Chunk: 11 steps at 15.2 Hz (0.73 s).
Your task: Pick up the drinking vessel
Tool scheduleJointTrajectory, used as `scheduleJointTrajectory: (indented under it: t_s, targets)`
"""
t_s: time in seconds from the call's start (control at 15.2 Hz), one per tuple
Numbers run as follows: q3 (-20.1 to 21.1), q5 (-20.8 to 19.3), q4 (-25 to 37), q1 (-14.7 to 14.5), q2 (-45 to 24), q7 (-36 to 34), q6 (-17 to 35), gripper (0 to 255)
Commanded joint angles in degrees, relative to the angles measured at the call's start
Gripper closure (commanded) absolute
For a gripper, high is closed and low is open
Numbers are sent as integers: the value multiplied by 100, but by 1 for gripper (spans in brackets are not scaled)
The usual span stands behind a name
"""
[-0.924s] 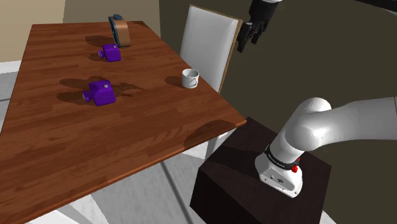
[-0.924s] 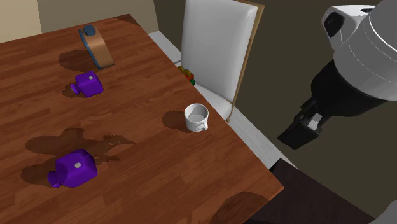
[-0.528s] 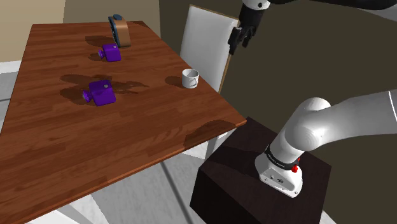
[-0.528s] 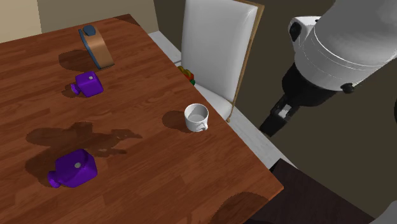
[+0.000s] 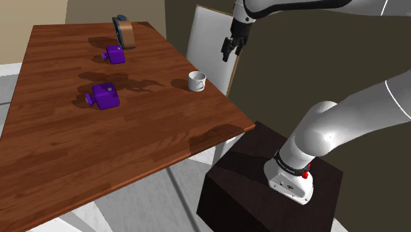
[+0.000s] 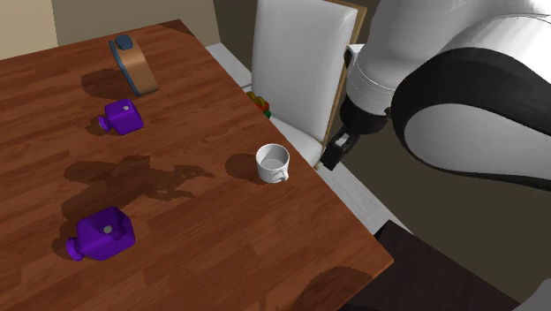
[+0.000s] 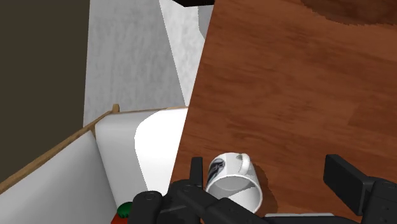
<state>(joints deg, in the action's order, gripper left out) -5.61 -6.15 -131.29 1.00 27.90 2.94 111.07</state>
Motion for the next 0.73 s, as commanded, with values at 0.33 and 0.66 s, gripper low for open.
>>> scheduleJointTrajectory:
  t_s: [0.33,0.66]
  targets:
    - [-385,336,442,-54,-1452,518,958,0]
    - [-564,768,1036,-63,-2563,978,1393,0]
